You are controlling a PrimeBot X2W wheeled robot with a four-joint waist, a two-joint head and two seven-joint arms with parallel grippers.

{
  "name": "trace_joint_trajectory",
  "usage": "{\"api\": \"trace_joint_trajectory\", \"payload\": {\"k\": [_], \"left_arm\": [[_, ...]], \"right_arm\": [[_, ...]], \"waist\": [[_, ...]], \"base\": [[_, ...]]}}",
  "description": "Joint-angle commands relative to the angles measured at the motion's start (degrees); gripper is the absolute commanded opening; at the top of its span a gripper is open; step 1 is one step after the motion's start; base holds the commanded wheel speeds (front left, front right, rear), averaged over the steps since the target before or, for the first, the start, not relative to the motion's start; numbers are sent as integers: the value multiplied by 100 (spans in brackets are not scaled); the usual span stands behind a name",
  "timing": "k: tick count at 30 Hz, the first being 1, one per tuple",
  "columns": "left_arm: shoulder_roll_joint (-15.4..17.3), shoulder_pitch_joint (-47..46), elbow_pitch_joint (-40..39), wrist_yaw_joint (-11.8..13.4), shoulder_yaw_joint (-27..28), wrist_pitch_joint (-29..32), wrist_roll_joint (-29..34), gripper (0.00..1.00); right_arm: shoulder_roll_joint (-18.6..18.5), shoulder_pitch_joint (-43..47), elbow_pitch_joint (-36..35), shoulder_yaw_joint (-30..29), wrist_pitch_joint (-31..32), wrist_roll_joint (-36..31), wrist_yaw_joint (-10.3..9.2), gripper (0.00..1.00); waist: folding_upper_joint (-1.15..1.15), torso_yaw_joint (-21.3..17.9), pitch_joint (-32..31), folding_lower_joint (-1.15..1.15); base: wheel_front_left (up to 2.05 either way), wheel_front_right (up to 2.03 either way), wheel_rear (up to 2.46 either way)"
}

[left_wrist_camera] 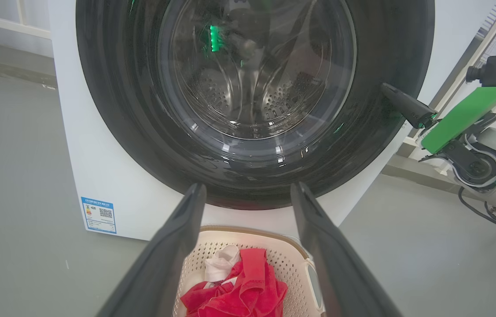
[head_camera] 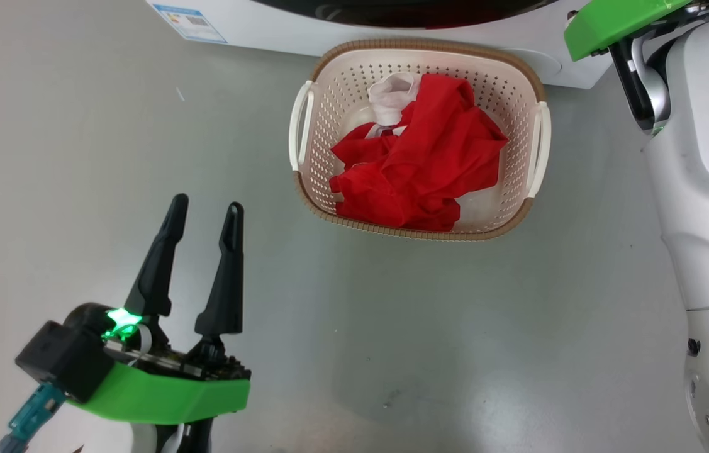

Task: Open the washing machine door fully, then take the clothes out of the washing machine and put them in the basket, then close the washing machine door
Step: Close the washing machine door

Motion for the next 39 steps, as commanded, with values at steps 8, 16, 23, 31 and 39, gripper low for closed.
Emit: {"api": "trace_joint_trajectory", "payload": {"k": [8,16,23,31,39], "left_arm": [[77,-59,17,-36,226,-44,2,100],[69,2,34,-36,454,-44,-8,100],[66,146,89,-13,619,-44,37,100],[65,380,252,48,706,-44,148,100],[65,569,454,51,729,-44,428,100]], "right_arm": [[72,262,-288,171,-28,135,-56,14],[72,866,-788,318,-28,630,-56,100],[72,1712,-1371,426,-28,966,-56,100],[72,2692,-1887,229,-28,995,-56,100],[72,3696,-2123,136,-28,935,-56,100]], "waist": [[0,-87,-211,0],[0,-283,-501,0],[0,-519,-943,0],[0,-788,-1533,0],[0,-973,-2101,0]], "base": [[0,0,0],[0,0,0],[0,0,0],[0,0,0],[0,0,0]]}}
